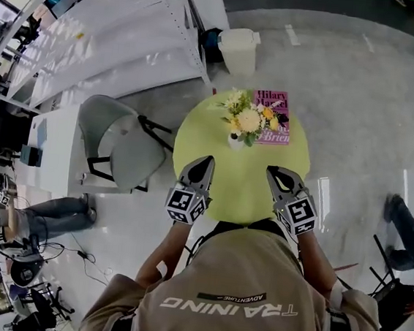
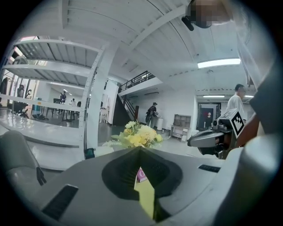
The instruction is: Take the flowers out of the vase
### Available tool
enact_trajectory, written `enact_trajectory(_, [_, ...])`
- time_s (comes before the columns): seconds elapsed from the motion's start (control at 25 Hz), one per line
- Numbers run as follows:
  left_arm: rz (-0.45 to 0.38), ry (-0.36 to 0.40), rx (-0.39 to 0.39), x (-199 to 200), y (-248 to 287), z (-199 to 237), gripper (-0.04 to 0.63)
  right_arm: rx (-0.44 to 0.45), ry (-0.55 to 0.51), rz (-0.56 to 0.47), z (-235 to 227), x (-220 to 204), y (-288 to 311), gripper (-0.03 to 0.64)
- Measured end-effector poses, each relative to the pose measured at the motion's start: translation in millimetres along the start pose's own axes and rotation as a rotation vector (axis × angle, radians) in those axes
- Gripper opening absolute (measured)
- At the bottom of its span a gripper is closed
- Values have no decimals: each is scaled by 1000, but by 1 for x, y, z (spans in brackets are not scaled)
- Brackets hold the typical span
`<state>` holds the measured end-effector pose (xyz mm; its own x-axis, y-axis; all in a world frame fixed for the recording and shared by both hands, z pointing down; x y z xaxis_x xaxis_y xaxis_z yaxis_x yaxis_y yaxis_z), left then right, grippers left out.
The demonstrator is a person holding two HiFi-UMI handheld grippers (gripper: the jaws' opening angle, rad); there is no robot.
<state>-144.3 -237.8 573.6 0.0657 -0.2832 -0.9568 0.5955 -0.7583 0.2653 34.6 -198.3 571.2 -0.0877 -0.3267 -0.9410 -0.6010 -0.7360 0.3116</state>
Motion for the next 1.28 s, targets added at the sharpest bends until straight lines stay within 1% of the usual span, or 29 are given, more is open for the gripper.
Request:
enact_trajectory(0.16, [-14,-8,-26,-3,3,8,2,-15,1,3,9,-1,3,2])
enact_trajectory(0.36, [-15,-44,-55,-17,15,18,2,-45,9,10,5,-7,10,2])
enact_trajectory(0.48, [10,-53,-83,-26,26,20,2,-64,18,17,3,-11,10,2])
enact_trajectory(0.64, [64,-29,-125,-36,52,21,10,-93,37,27,-3,-16,5,2])
enact_trajectory(0.72, [103,-27,-142,-42,70,24,225,-108,47,24,-6,-17,4,2])
enact_trajectory(0.76, [122,-23,-150,-45,79,26,252,-114,49,23,-7,-18,4,2])
enact_trajectory(0.92, [198,32,-182,-61,116,33,244,-124,55,29,-12,-19,6,2])
enact_trajectory(1.04, [251,50,-206,-76,137,37,233,-139,69,37,-19,-21,10,2])
enact_trajectory(1.12, [270,60,-216,-81,145,38,227,-151,77,36,-23,-22,11,2])
enact_trajectory(1.28, [282,77,-245,-83,159,36,215,-171,93,39,-32,-20,13,2])
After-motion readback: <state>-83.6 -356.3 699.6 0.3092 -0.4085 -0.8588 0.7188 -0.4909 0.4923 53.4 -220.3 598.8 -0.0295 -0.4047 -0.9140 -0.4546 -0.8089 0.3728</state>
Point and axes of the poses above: the fingertips, and each gripper's own axes: y forward along the fingers, z to its left, x out of its top, the point moved 2 cm from there along -y, backward along the fingers, and after that the axes turned 1 degree about y, right-handed, at the moved point
